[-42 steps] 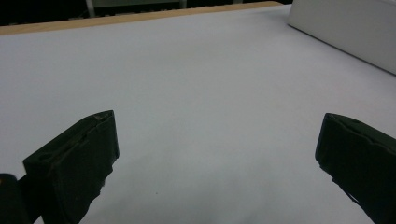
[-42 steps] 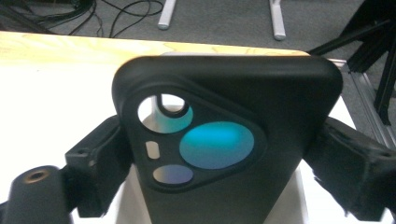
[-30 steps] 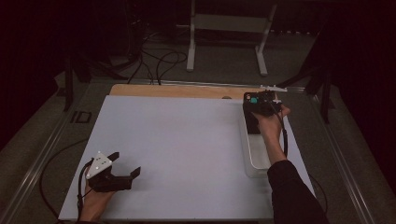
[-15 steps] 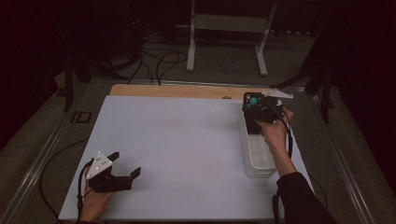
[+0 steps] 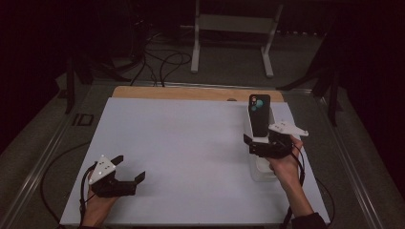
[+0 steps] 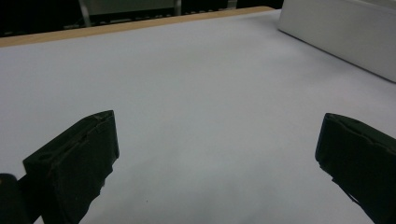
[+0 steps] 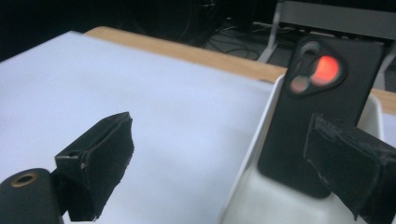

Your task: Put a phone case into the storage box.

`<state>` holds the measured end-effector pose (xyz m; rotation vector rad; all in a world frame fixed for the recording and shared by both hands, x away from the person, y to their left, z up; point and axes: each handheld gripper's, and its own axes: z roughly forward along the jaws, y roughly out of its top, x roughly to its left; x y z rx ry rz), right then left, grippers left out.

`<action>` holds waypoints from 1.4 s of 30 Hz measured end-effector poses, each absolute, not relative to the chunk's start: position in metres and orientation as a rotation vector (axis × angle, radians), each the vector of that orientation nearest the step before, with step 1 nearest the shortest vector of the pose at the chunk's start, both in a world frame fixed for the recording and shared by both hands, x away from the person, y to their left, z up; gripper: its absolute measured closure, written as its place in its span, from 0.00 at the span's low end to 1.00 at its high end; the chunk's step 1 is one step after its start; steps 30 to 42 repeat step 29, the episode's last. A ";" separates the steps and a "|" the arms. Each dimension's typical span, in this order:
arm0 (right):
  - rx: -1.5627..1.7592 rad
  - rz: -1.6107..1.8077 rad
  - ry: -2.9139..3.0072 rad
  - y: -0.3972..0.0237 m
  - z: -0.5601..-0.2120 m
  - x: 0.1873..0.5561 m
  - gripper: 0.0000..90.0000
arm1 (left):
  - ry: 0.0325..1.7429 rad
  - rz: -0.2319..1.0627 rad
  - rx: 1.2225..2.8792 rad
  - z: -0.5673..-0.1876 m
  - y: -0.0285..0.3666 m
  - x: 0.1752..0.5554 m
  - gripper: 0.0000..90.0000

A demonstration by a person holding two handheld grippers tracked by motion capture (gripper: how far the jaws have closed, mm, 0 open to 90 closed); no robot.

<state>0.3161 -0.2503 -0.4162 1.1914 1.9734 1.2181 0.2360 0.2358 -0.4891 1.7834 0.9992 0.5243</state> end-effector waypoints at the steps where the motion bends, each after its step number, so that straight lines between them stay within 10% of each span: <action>1: 1.168 1.232 1.975 -0.251 -0.418 0.310 0.09 | 0.997 0.528 1.783 -0.489 0.236 0.236 0.00; 42: 0.977 1.484 1.966 -0.267 -0.474 0.241 0.09 | 0.941 0.589 1.744 -0.479 0.237 0.227 0.00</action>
